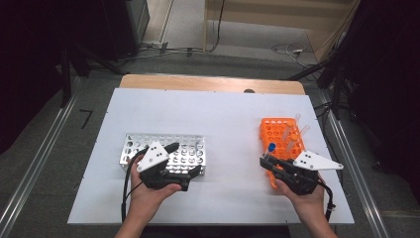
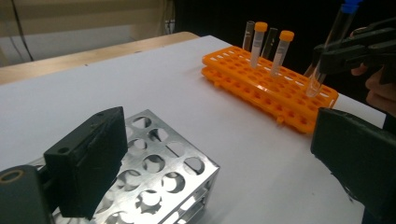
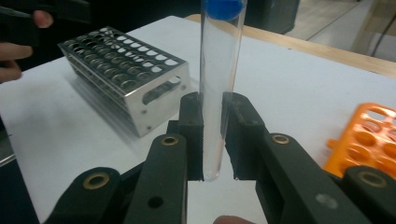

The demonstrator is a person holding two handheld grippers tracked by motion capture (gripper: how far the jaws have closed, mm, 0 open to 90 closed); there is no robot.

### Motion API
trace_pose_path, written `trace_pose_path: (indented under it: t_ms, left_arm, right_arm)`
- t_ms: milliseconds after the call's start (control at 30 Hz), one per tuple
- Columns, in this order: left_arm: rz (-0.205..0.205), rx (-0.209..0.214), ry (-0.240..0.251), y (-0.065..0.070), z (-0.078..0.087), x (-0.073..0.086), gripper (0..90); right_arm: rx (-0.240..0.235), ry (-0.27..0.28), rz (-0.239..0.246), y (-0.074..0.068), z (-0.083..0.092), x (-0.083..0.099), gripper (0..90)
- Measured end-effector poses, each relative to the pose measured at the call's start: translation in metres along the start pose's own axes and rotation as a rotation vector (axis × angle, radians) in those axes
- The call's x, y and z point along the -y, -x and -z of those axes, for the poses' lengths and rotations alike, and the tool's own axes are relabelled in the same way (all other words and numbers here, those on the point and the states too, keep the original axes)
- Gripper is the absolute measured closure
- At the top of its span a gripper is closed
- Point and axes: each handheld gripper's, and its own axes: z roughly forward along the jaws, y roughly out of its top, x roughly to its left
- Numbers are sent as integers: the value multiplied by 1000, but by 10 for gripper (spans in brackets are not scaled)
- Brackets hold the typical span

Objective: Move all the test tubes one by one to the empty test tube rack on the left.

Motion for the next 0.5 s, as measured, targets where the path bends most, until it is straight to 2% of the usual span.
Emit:
trace_pose_path:
  t_ms: [33, 100, 300, 433, 500]
  left_arm:
    - [2, 10, -6, 1, -3, -1, 50]
    - [6, 29, -9, 3, -10, -4, 68]
    - [3, 48, -20, 14, -27, -16, 166]
    - [-13, 101, -27, 22, -37, -21, 249]
    - [-8, 130, -29, 26, -42, -20, 308]
  right_arm:
    - [0, 0, 0, 0, 0, 0, 756]
    - [-26, -9, 10, -7, -11, -3, 757]
    - [-66, -37, 28, -21, -30, -4, 757]
    - [-94, -37, 28, -27, -38, -2, 757]
    - [-97, -39, 26, -29, -39, -2, 757]
